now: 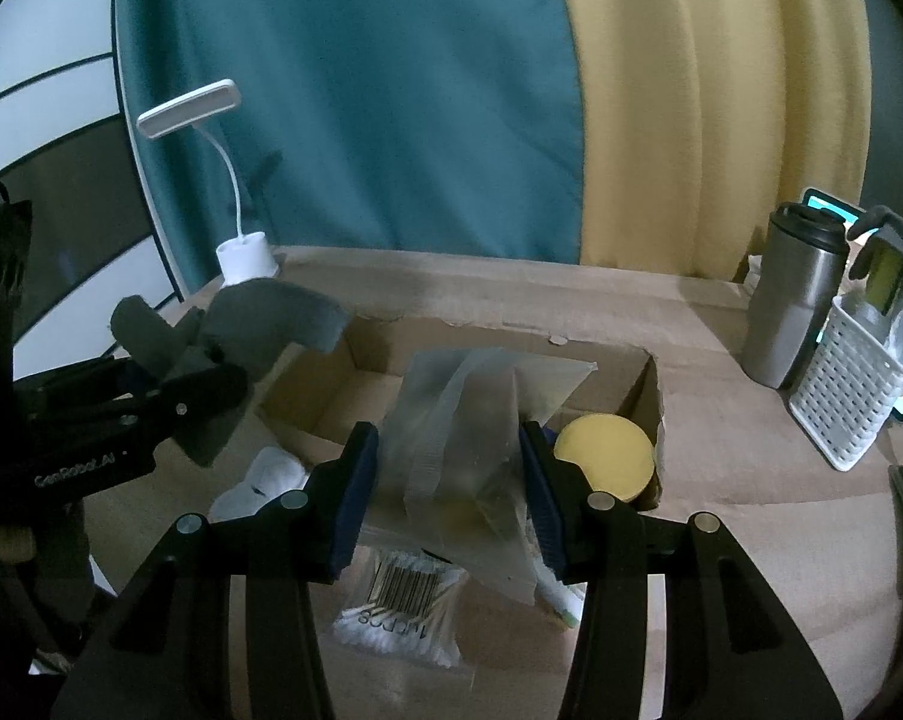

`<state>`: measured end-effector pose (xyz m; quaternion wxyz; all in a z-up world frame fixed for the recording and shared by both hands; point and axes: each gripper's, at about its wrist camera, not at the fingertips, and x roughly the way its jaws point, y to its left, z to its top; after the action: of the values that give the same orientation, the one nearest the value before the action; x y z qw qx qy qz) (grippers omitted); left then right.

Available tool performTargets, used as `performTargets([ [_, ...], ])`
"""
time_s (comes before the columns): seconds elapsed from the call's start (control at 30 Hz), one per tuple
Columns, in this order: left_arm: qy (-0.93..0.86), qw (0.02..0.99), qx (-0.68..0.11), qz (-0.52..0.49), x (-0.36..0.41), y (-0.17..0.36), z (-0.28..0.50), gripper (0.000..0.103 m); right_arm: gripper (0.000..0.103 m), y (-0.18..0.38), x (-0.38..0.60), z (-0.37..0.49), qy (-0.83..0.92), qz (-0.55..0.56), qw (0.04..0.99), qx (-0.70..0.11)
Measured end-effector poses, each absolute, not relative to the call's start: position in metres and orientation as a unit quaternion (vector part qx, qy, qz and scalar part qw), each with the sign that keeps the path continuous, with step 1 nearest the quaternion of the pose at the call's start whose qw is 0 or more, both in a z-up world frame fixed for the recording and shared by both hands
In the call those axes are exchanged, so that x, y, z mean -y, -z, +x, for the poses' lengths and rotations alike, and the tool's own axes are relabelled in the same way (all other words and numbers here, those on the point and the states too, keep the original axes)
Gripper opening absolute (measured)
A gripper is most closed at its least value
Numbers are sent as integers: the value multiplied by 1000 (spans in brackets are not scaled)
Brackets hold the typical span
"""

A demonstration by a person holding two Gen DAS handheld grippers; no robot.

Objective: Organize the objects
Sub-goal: 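Lift the gloves and the swab bag toward the cardboard box with both tools, then lower the gray gloves into the box and open left tool while right tool holds swab bag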

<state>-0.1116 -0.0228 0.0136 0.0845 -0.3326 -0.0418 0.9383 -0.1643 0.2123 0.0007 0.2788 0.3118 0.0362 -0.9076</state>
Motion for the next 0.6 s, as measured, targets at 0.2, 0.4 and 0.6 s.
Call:
performTargets([
  [0.2,-939,82,44,-332,25,-14,-122,46,50,-1,-207,-175,906,312,284,-35],
  [0.4,-938,85,49,-333,26,-14,-134,46,50,3,-203,-185,903,318,287,-34],
  [0.6,-936,86,52,-338,27,-9,-143,46,50,8,-197,-194,900,324,290,-34],
])
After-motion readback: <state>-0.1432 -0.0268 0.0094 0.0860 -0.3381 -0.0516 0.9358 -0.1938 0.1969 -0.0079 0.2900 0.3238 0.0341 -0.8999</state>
